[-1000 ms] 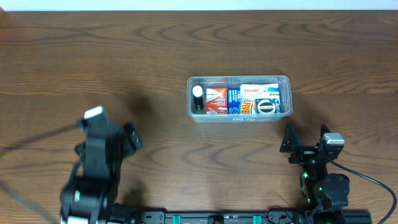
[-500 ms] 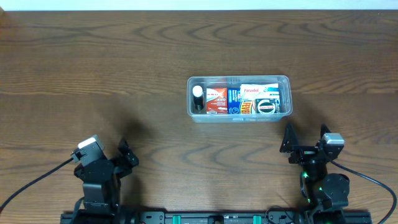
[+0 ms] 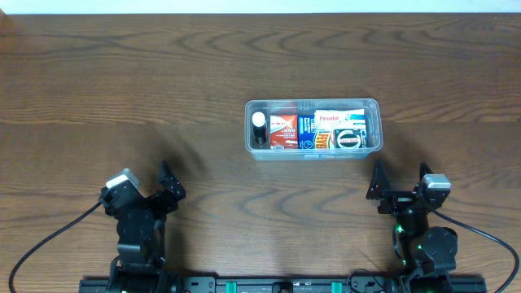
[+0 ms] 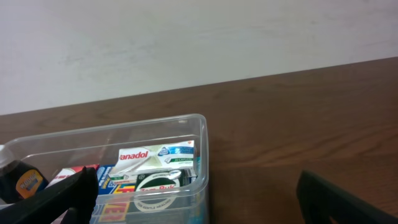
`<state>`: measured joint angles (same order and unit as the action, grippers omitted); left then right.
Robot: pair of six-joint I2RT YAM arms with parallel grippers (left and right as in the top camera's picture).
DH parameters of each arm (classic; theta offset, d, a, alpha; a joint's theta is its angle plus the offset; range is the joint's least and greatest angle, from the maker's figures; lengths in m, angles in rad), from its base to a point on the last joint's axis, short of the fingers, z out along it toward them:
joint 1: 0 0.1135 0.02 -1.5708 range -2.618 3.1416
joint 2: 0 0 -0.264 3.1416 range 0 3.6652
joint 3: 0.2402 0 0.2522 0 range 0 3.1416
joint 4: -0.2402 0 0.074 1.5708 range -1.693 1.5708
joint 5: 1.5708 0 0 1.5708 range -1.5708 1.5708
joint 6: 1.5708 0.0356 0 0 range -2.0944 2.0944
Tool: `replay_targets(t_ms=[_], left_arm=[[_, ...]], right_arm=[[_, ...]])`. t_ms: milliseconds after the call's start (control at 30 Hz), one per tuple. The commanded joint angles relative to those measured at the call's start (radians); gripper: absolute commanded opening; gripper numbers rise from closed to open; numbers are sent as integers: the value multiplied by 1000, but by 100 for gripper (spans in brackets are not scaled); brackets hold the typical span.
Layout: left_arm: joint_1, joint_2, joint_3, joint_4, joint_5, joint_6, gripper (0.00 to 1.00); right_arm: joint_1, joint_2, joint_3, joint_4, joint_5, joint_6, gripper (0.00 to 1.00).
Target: Pack container
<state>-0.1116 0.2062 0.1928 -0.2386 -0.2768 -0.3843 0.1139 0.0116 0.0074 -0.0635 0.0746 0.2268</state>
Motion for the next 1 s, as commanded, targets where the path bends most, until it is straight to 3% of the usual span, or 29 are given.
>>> replay_targets(t_ms=[0,400,967], left_arm=[[7,-23,-28,24,-17,14,98],[61,-108,-74,23,7,19,98],[110,-157,-75,20,87,216,98]], right_arm=[[-12,-6,-2,-4,-4,-6,99],[-12,-6,-2,-4,-4,-6,99],[-12,-6,-2,-4,-4,-6,99]])
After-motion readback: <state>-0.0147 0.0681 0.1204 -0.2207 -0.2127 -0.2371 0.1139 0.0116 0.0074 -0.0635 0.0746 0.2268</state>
